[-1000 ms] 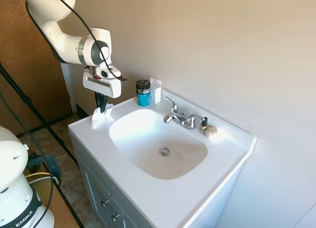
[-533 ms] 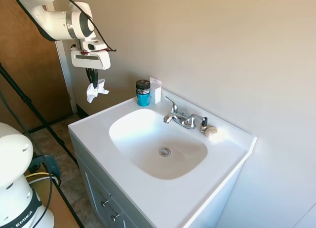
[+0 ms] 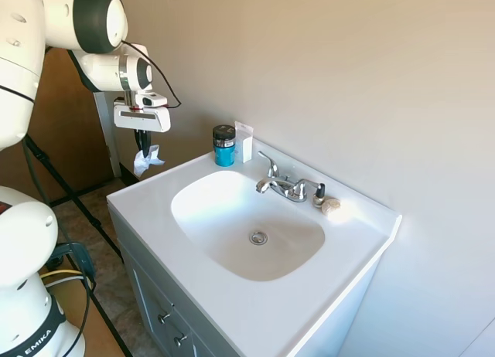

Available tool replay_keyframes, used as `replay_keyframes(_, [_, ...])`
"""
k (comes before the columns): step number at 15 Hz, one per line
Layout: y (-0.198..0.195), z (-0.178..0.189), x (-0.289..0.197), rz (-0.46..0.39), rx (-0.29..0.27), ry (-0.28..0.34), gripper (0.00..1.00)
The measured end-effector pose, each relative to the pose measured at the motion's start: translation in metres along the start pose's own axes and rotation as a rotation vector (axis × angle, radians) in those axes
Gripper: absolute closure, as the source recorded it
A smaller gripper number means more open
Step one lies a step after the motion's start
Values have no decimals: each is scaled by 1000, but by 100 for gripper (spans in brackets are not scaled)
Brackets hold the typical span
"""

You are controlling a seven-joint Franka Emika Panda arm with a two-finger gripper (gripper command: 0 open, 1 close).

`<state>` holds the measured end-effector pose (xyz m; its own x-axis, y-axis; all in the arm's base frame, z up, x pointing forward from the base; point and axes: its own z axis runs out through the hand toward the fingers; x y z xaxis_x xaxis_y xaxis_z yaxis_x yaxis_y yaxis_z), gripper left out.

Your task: Throw the tissue in the trash bin

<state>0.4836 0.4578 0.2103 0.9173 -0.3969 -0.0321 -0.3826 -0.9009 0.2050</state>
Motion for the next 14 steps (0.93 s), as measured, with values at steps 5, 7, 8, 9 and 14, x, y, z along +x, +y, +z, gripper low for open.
replay_keyframes(5, [-18, 24, -9, -8, -18, -14, 0])
replay_keyframes(7, [-18, 23, -7, 0, -17, -19, 0])
replay_keyframes(8, [-18, 23, -4, 5, -18, -18, 0])
replay_keyframes(9, [-17, 24, -2, 11, -19, -18, 0])
replay_keyframes(14, [-14, 26, 1, 22, -33, -27, 0])
